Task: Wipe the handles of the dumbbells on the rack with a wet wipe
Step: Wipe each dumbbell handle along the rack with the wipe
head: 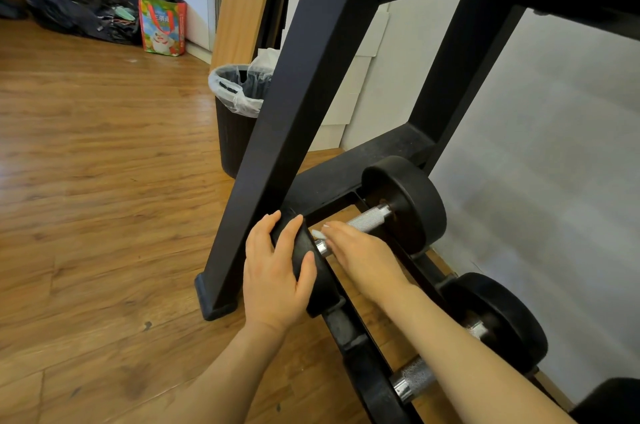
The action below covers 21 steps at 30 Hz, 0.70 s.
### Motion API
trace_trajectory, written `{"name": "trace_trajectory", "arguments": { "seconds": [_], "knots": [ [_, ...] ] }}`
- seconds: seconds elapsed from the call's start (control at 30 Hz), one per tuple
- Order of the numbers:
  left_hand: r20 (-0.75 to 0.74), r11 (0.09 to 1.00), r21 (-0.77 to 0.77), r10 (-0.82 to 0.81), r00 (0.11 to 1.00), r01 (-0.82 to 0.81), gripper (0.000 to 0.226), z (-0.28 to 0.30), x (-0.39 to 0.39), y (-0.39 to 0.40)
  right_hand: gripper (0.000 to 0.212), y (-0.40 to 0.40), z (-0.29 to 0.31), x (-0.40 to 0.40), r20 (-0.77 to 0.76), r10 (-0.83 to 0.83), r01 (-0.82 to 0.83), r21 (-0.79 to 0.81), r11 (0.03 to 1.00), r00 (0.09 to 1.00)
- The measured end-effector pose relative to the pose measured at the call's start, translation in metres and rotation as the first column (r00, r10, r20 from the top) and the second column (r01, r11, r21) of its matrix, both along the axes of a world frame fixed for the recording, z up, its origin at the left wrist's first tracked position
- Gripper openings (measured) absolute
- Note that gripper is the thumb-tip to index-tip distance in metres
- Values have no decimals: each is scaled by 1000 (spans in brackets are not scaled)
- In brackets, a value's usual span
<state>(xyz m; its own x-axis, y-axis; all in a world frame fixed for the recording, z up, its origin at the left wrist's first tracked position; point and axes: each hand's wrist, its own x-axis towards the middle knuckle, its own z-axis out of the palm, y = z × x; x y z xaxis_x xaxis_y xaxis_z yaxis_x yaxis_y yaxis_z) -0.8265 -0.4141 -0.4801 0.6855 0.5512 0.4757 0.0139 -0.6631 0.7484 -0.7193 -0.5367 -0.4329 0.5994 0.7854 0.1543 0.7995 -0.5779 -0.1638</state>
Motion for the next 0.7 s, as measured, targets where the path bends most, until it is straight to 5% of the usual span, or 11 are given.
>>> {"name": "trace_trajectory", "arguments": {
  "seconds": [0.4,0.5,0.6,0.7],
  "knots": [
    [25,1000,10,7,1000,-7,51,-2,2,0,38,0,-4,5,149,27,-27,-8,1000,989],
    [22,1000,13,3,1000,-4,51,-1,2,0,28,-14,-5,15,222,-115,86,137,987,968],
    [6,1000,14,11,1000,-11,52,-2,2,0,19,-19,-13,10,-43,-261,258,374,891,964],
    [-3,1000,12,7,1000,-7,53,-2,2,0,21,-12,-26,-5,-68,-269,267,489,830,961]
  ]
}}
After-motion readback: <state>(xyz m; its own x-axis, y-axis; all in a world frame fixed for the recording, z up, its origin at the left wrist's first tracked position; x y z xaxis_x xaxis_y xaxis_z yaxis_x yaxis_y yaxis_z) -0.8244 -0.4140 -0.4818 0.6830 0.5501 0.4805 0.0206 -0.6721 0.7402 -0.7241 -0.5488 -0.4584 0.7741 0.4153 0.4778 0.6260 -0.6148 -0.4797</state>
